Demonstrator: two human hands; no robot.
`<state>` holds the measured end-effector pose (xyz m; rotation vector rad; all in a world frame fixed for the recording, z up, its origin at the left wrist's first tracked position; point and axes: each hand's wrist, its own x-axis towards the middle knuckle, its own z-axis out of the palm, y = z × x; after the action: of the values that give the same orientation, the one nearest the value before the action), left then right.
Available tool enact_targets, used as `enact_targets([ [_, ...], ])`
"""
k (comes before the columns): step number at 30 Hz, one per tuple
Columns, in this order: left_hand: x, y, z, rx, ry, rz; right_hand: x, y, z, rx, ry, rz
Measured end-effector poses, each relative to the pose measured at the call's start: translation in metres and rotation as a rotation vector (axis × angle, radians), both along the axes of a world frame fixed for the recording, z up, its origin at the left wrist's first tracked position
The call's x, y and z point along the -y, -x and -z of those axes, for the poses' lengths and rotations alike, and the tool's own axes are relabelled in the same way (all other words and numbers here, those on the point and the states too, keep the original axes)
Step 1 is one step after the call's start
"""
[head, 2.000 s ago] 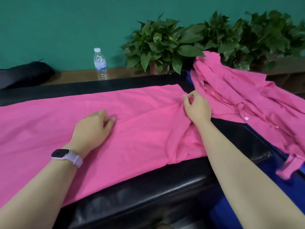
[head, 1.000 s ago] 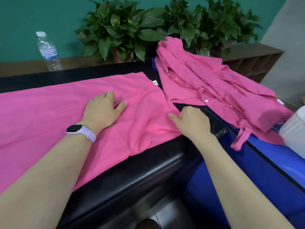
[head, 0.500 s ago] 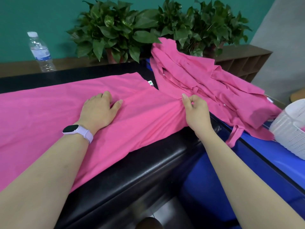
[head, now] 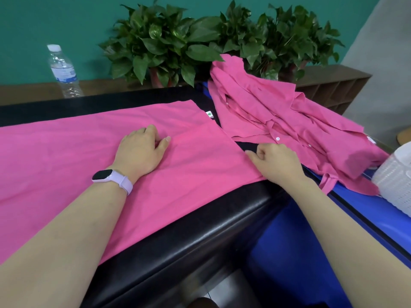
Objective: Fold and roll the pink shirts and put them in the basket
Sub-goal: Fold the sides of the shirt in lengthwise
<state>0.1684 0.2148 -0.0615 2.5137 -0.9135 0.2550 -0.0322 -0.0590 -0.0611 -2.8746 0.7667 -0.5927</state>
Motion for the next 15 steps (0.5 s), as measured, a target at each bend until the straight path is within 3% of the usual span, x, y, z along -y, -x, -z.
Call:
enact_targets([
  [6,0.007,-0.002,0.0,0.066,-0.065,0.019,-0.02,-0.055,-0.031,0.138,0.013,-0.055],
  [12,0.01,-0.006,0.0,0.075,0.006,0.04,-0.04,-0.145,-0.028,0.119,-0.371,-0.221],
  [15,0.01,-0.013,0.001,0.099,-0.006,0.027,-0.035,-0.154,-0.006,0.152,-0.419,-0.173],
])
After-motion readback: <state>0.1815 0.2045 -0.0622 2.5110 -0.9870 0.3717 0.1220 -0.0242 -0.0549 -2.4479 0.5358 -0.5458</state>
